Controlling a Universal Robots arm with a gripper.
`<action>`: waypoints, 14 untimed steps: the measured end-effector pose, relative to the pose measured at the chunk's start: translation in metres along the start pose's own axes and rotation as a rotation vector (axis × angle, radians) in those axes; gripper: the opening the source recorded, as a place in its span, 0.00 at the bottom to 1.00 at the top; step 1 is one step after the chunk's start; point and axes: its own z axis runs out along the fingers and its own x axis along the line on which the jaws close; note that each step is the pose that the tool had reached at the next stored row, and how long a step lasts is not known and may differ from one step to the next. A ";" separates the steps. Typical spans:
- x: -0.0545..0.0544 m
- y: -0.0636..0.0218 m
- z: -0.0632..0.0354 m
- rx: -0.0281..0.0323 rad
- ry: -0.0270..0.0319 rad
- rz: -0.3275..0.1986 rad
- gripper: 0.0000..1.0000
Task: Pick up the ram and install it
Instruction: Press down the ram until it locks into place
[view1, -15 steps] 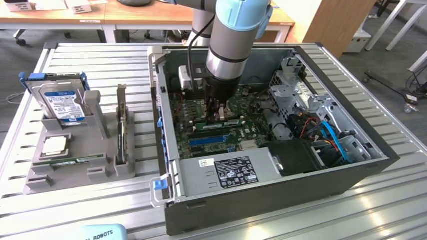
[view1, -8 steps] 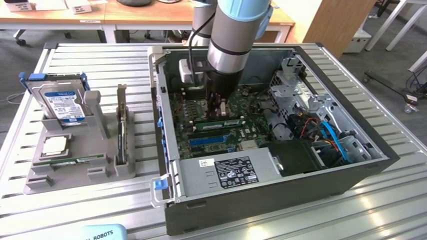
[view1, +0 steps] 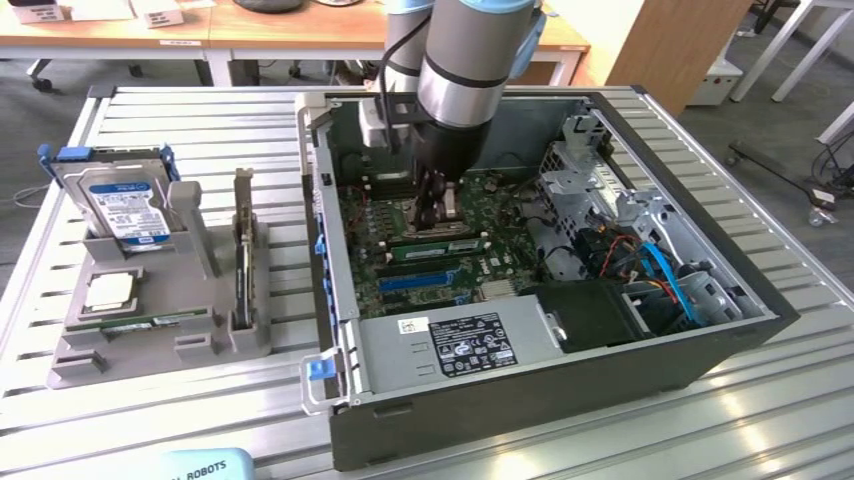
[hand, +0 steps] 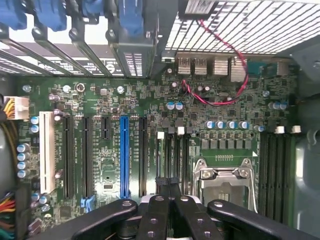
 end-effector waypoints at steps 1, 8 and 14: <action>0.000 0.0001 -0.0020 -0.0001 0.0002 0.000 0.10; -0.001 0.0004 -0.0134 -0.0001 0.0006 0.000 0.10; -0.001 0.0005 -0.0198 0.0000 0.0007 0.000 0.10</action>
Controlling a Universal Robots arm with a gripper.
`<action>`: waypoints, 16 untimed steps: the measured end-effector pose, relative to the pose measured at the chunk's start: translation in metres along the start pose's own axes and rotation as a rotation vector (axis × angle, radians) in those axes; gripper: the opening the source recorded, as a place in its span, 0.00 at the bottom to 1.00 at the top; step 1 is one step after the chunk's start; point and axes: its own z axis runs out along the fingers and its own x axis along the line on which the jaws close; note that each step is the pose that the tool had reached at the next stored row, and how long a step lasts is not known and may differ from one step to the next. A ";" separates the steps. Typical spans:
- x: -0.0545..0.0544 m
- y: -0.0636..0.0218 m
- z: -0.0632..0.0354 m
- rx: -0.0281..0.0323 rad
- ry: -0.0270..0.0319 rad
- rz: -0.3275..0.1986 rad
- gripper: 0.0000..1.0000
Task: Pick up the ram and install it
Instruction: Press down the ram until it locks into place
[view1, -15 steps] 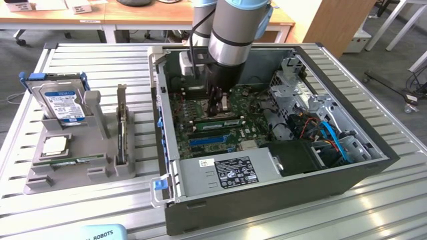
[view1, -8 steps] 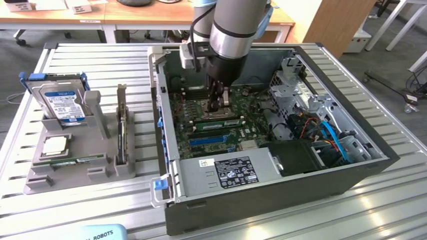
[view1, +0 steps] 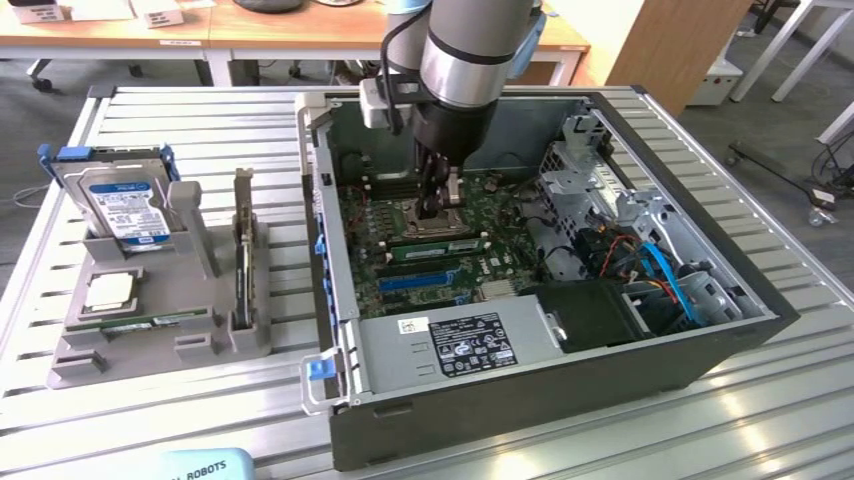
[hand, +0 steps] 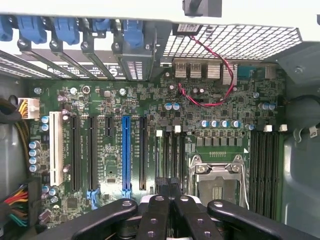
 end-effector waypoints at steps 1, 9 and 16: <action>0.000 0.0000 0.0000 0.0000 -0.0001 0.000 0.10; 0.000 -0.0015 -0.0003 -0.0002 0.0003 0.000 0.10; 0.000 -0.0160 -0.0005 0.0000 0.0001 0.000 0.10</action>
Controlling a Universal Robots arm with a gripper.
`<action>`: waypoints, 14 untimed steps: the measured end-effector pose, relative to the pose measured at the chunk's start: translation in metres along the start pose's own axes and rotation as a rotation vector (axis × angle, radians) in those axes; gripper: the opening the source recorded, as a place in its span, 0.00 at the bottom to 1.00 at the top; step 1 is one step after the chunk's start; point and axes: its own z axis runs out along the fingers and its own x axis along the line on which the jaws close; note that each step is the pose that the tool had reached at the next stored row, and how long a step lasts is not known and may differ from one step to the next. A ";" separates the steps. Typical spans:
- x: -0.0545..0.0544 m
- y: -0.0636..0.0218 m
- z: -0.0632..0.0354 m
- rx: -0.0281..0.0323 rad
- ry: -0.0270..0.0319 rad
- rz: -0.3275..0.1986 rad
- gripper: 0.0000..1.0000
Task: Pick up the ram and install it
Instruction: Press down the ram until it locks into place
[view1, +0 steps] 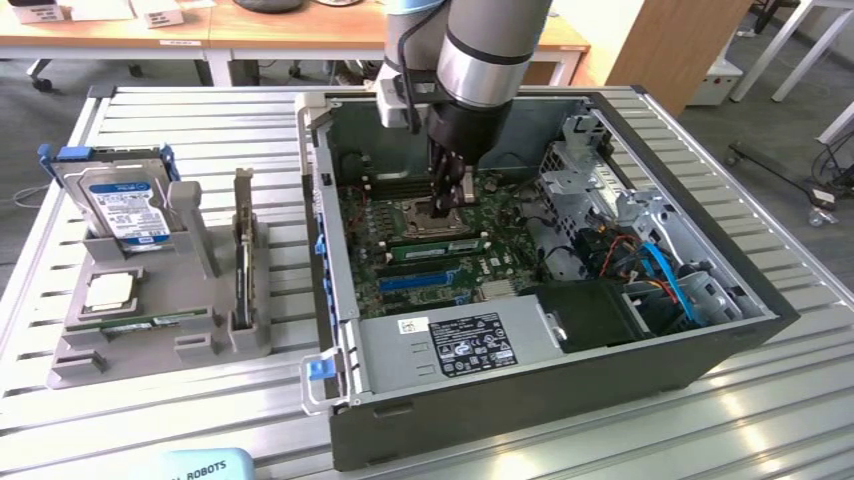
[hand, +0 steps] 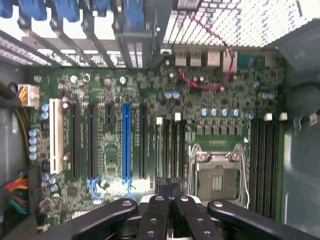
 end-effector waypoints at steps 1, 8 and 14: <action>0.000 -0.0027 -0.0001 0.0000 0.0000 0.000 0.10; 0.000 -0.0228 -0.0006 0.0000 0.0000 0.000 0.10; 0.000 -0.0276 -0.0007 0.0000 0.0000 0.000 0.10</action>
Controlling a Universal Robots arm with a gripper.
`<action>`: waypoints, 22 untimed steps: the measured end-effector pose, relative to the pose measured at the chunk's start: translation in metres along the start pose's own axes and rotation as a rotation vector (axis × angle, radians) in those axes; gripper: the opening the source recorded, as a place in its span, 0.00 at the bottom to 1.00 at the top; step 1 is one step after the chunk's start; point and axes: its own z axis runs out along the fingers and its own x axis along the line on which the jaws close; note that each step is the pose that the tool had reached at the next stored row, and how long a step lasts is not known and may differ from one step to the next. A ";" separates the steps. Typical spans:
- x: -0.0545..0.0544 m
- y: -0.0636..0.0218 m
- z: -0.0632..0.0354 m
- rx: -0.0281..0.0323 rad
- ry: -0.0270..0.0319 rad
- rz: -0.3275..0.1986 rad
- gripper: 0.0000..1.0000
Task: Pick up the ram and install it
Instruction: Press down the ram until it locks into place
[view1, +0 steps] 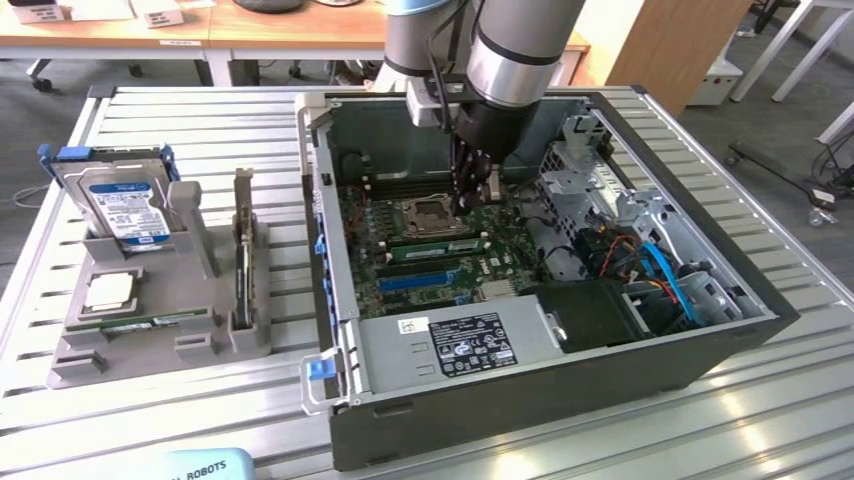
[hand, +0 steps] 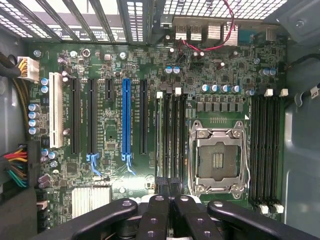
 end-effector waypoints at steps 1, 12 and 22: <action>0.000 0.0000 0.0000 0.0000 0.0000 0.000 0.10; 0.000 0.0000 0.0000 0.0000 -0.0001 0.001 0.10; 0.000 0.0000 0.0006 0.0093 -0.0036 0.133 0.10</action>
